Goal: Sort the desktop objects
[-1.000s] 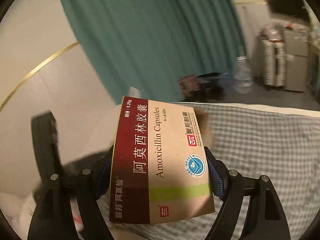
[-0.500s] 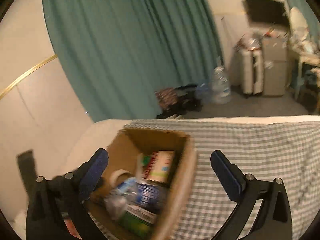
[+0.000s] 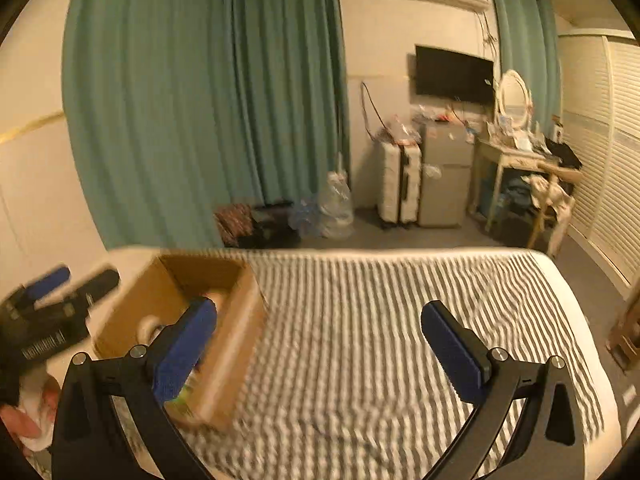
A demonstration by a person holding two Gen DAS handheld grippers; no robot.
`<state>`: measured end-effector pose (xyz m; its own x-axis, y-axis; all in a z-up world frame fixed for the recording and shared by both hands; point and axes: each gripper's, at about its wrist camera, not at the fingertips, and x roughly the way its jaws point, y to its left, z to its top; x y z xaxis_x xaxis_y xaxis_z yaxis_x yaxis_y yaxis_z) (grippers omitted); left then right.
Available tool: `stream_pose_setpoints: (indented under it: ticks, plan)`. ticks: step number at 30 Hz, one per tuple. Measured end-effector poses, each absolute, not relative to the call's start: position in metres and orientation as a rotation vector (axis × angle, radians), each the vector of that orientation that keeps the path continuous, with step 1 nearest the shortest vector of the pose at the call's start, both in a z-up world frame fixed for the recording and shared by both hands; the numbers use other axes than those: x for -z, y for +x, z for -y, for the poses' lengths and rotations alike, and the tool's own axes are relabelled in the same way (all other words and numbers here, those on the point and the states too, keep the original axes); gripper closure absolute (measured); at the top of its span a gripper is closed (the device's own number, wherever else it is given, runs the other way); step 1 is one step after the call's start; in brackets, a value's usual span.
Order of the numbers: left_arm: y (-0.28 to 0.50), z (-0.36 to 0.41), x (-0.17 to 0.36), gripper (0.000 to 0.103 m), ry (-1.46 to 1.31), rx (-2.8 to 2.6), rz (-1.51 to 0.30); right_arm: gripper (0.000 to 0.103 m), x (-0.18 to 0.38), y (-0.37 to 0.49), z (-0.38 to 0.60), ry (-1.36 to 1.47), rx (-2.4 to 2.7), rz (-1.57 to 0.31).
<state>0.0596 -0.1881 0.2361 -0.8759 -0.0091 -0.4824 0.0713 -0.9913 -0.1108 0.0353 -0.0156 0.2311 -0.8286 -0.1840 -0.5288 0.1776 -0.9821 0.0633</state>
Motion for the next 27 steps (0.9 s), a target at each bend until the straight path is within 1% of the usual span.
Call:
stream_pose_setpoints:
  ticks: [3,6,9,13,17,21,27]
  plan:
    - [0.069,0.177,-0.209,0.0,0.799,2.955,-0.213,0.0,-0.207,0.047,0.006,0.865,2.814,0.02]
    - [0.074,0.162,-0.18,0.0,0.854,2.921,-0.138,0.001,-0.182,0.054,0.001,0.915,2.812,-0.065]
    - [0.071,0.156,-0.159,0.0,0.962,2.9,-0.128,0.001,-0.165,0.052,-0.01,0.939,2.806,-0.055]
    - [0.071,0.152,-0.15,0.0,0.988,2.892,-0.138,0.0,-0.145,0.049,-0.016,0.996,2.788,0.004]
    - [0.07,0.147,-0.15,0.0,0.994,2.88,-0.108,0.001,-0.135,0.048,-0.018,1.01,2.79,0.004]
    - [0.071,0.149,-0.149,0.0,1.01,2.863,-0.137,0.0,-0.128,0.051,-0.014,1.037,2.788,-0.002]
    - [0.074,0.152,-0.146,0.0,1.016,2.855,-0.134,0.001,-0.122,0.055,-0.005,1.055,2.773,-0.035]
